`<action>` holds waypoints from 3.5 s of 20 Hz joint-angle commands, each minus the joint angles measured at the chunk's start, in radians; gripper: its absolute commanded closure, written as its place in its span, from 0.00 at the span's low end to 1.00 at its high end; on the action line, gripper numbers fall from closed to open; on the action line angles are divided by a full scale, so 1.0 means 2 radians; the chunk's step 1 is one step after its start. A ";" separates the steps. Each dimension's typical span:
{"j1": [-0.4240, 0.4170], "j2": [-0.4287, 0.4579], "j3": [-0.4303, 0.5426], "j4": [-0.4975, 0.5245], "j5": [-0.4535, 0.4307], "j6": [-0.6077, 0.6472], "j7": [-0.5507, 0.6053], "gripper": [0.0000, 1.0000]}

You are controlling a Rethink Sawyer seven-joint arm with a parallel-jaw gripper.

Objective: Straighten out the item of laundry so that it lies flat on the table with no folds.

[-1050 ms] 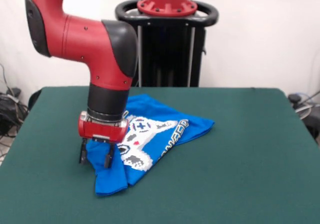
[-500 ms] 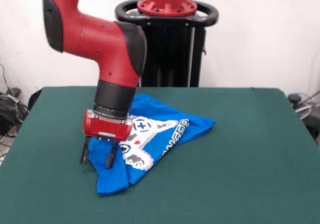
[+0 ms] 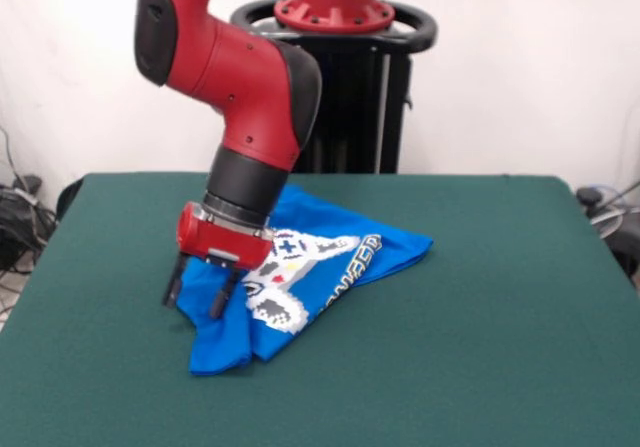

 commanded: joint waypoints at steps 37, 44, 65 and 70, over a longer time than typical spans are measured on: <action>0.030 0.164 -0.127 -0.011 0.087 -0.049 0.020 0.00; 0.020 0.188 -0.134 -0.021 0.096 -0.073 0.025 0.00; -0.024 0.161 -0.122 -0.025 0.004 -0.039 0.019 0.00; -0.042 0.151 -0.120 -0.003 -0.033 -0.020 0.027 0.00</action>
